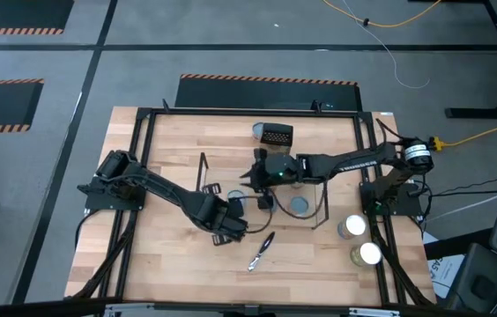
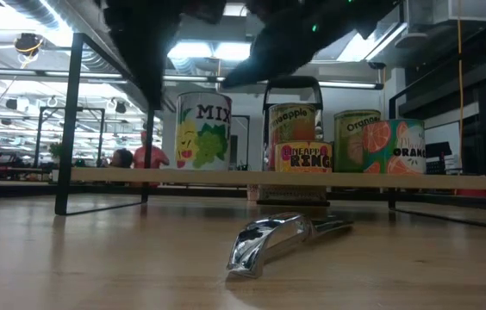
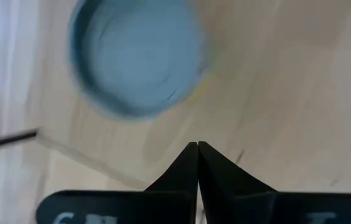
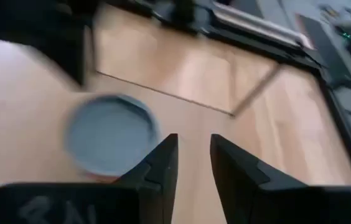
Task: Pick and place cans onto a shelf
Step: Put the canned mixed fruit on the shelf
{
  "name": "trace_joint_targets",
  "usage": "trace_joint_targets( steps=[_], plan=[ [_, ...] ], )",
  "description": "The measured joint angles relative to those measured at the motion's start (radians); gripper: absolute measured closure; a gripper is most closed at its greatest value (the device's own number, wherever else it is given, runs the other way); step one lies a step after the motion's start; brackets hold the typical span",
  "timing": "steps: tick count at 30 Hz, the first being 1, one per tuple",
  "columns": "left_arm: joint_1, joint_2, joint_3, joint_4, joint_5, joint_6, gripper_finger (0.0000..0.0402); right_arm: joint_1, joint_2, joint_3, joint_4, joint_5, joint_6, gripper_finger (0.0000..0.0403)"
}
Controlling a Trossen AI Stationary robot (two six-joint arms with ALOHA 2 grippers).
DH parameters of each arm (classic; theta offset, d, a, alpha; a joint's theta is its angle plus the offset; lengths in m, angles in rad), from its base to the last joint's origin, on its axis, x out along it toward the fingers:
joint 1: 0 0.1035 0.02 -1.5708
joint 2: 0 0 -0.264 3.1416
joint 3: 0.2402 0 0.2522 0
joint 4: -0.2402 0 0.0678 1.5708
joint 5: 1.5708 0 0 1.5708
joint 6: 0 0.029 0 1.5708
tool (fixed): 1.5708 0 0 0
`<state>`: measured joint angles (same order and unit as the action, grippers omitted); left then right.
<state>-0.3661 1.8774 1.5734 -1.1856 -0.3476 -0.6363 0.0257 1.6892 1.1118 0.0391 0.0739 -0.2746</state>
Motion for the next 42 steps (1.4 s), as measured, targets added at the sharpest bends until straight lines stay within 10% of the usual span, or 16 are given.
trace_joint_targets(
  steps=[42],
  plan=[
    [0.037, 0.0, -0.002, -0.083, -0.107, 0.089, 0.0397, 0.05, 0.065, -0.002, -0.03, -0.171, 0.008, 0.0304]
  ],
)
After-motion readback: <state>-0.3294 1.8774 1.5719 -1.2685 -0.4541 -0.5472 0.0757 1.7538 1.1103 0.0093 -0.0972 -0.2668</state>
